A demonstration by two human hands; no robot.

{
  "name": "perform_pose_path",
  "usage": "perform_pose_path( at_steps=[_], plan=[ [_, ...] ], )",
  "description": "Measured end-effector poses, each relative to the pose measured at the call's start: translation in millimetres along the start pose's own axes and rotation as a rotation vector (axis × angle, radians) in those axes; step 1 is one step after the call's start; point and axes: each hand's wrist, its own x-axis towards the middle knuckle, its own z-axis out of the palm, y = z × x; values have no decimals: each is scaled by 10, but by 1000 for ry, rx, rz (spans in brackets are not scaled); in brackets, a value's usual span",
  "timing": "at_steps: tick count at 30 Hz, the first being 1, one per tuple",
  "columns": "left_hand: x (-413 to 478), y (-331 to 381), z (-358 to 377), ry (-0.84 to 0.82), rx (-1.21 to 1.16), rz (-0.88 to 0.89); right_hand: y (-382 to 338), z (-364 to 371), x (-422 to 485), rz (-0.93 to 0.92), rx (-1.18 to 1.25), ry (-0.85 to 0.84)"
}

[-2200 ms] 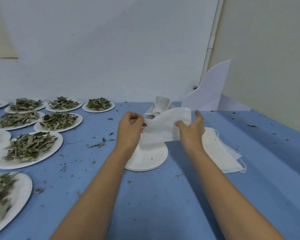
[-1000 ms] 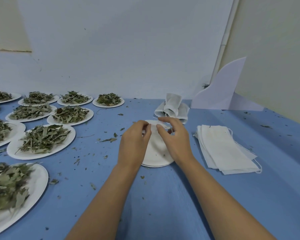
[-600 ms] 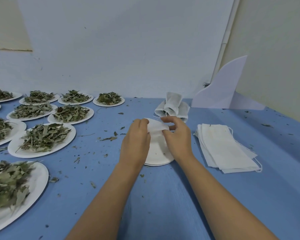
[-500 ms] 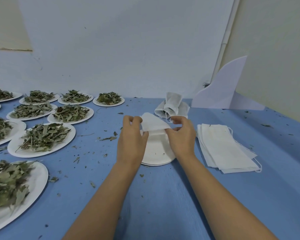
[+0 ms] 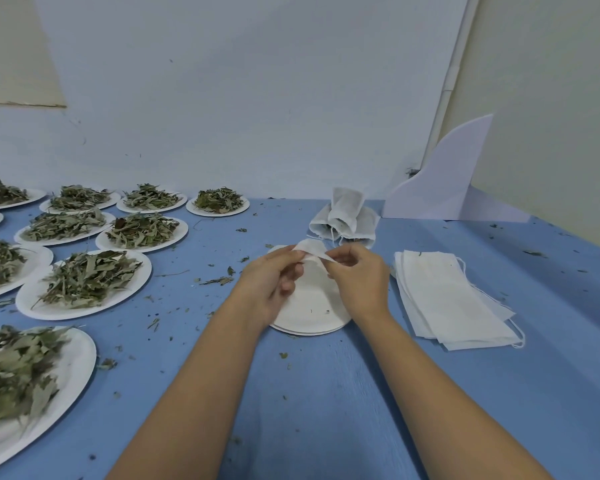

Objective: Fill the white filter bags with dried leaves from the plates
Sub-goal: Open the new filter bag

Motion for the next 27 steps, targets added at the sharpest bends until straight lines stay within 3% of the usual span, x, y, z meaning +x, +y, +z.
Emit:
perform_pose_path(
  at_steps=[4,7,14,19,23,27],
  plan=[
    [-31,8,-16,-114,-100,-176,-21,-18,40,101,93,9],
    [-28,1,-26,-126,-46,-194,-30,-54,76,240,168,-44],
    [66,32,-83,30,-124,-42,-136,-117,115,430,444,-544],
    [26,38,-59,-109,-210,-22,-196,-98,102,610,925,-686],
    [17,31,-41,-154,-222,5,-248,-70,64,598,903,-700],
    [28,41,-95,-204,-7,90,-299,-59,64,487,842,-690]
  ],
)
